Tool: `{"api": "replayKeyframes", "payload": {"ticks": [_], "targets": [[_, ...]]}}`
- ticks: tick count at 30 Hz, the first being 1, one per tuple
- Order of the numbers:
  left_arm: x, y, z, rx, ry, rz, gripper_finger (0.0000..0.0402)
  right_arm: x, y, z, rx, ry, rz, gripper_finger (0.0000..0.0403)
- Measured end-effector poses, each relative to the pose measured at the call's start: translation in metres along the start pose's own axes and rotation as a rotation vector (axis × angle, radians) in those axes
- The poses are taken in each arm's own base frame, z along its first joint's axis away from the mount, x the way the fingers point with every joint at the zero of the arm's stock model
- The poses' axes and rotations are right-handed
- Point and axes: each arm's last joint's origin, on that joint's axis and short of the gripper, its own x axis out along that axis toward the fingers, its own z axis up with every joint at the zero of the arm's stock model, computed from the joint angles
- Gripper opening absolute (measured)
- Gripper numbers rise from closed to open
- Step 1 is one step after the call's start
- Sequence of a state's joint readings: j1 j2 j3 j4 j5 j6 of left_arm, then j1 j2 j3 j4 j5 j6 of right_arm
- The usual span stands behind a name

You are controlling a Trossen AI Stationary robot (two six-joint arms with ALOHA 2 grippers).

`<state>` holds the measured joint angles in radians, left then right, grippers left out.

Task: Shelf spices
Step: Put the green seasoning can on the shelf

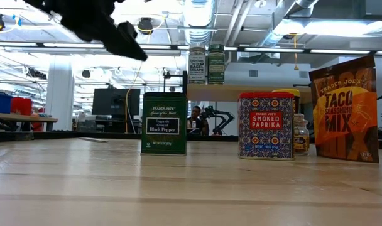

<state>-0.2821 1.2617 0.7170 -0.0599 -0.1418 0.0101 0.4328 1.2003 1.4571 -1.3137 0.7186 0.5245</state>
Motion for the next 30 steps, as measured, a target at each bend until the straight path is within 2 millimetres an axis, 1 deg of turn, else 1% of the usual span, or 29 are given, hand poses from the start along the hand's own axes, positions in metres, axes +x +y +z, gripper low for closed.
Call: {"api": "replayKeyframes", "payload": {"ticks": [6, 10, 14, 19, 24, 30], "targets": [[0.025, -0.004, -0.007, 0.055, 0.027, -0.006, 0.0246, 0.007, 0.008, -0.011, 0.027, 0.043, -0.035, 0.0005], [0.035, -0.003, -0.01, 0.07, 0.028, -0.007, 0.0247, 0.014, 0.012, -0.016, 0.033, 0.061, -0.049, 0.0005], [0.043, 0.002, -0.013, 0.044, 0.029, -0.061, 0.0247, 0.019, 0.014, -0.021, 0.042, 0.078, -0.062, 0.0005], [0.053, 0.01, -0.018, -0.004, 0.049, -0.06, 0.0247, 0.024, 0.016, -0.026, 0.06, 0.091, -0.073, 0.0005], [0.06, 0.014, -0.019, -0.034, 0.031, -0.094, 0.0247, 0.03, 0.02, -0.033, 0.055, 0.104, -0.081, 0.0005], [0.077, 0.022, -0.029, -0.103, 0.042, -0.174, 0.0247, 0.032, 0.022, -0.033, 0.076, 0.099, -0.078, 0.0005]]}}
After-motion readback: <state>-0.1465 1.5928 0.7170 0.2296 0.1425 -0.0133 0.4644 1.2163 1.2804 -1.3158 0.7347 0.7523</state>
